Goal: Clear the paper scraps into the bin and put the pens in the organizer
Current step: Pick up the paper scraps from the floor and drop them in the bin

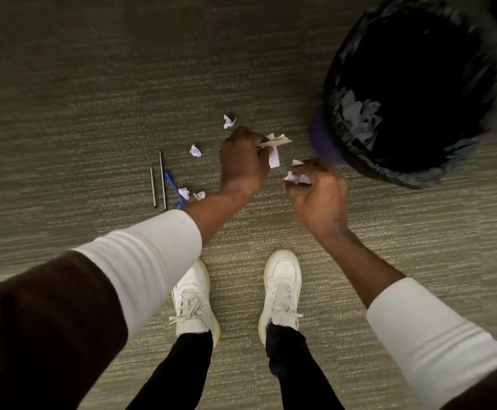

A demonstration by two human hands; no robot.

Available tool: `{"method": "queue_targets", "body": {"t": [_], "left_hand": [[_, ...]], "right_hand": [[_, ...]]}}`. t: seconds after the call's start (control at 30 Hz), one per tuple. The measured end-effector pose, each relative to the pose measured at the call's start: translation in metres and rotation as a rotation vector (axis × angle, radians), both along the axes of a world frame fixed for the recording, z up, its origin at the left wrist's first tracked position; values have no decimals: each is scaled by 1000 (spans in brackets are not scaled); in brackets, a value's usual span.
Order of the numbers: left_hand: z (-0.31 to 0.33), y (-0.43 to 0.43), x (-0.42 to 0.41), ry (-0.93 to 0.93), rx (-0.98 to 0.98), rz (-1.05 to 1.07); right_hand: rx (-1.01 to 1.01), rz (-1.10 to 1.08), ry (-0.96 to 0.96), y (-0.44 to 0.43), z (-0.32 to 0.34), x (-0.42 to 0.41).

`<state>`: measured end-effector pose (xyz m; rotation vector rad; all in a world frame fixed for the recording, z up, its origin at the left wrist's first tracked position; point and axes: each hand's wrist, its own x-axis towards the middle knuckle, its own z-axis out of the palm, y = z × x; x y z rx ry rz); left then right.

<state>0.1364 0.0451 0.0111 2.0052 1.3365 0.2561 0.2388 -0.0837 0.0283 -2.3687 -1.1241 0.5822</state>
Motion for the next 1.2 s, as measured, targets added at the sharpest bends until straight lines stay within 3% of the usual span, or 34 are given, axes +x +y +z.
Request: {"method": "queue_targets", "body": {"t": [0.17,0.3,0.47,0.6,0.7,0.8,0.97,1.07,1.2], "left_hand": [[63,-3,46,-176,35,12],[93,-16,92,-331,203,62],[93,-31,145,-288,107,-23],[82,-33,167,-147,-76,-89],[82,-38,168,-136,-77,-183],[79,-46,154,-175,-101,-165],[60,-53,98,-276,44,-7],[33,-53,50,-204,11,31],[-9,-42,-23,-25,-70,16]], "right_hand": [[112,-113,-59,15,70,37],[107,-231,-58,16,102,79],[100,-502,57,3,91,137],[45,-579,205,-3,70,169],[55,-596,182,-4,54,187],[60,-552,75,0,61,172],[212,-318,-13,11,84,107],[284,-128,70,21,73,65],[200,129,106,38,39,19]]}}
